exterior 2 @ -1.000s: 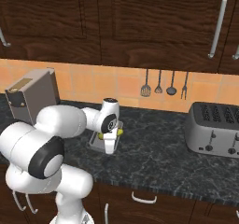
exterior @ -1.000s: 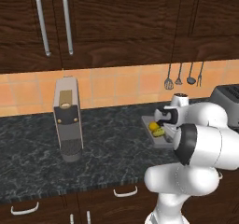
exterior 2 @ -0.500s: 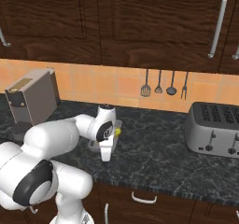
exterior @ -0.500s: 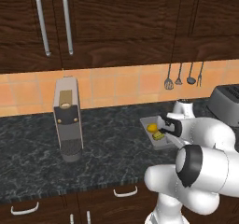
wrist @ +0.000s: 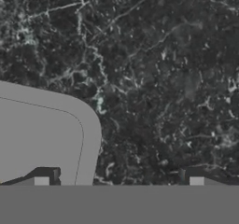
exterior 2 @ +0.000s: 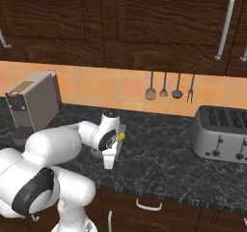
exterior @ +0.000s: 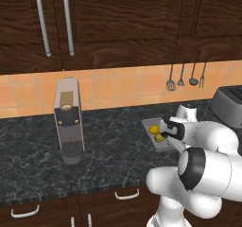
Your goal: Take the meat container that has the chicken drumstick and place it on the second highest rack of the freezer. Then take the vegetable container that has the lemon and cucumber and place it on the highest rack of the freezer.
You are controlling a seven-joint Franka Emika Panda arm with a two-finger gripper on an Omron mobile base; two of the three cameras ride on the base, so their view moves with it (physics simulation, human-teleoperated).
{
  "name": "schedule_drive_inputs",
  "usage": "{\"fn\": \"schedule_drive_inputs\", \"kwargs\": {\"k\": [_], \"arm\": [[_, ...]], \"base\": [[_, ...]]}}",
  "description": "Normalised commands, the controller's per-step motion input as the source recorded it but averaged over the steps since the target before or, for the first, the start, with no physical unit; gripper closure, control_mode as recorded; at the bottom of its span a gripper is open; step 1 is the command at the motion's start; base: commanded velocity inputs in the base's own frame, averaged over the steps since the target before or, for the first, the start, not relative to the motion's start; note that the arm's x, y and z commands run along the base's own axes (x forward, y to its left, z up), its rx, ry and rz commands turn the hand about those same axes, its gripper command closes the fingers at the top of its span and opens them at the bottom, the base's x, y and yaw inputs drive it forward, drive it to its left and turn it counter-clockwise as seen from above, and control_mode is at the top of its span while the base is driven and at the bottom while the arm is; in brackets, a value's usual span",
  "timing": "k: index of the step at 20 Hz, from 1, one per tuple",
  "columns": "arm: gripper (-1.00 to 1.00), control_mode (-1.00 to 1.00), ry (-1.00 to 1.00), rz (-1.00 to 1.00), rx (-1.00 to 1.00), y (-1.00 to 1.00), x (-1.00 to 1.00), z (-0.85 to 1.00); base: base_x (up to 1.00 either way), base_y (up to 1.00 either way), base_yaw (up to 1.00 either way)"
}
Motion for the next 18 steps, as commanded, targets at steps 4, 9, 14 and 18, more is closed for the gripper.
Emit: {"fn": "schedule_drive_inputs", "kwargs": {"k": [4, 9, 14, 18], "arm": [[-1.00, -1.00, 0.00, 0.00, 0.12, 0.00, 0.25, 0.00], [-1.00, -1.00, 0.00, 0.00, 0.05, 0.00, 0.46, 0.00], [1.00, -1.00, 0.00, 0.00, 0.01, 0.01, 0.27, -0.06], [1.00, -1.00, 0.00, 0.00, 0.00, 0.31, -0.01, -0.20]], "base": [[0.00, 0.00, 0.00], [0.00, 0.00, 0.00], [0.00, 0.00, 0.00], [0.00, 0.00, 0.00]]}}
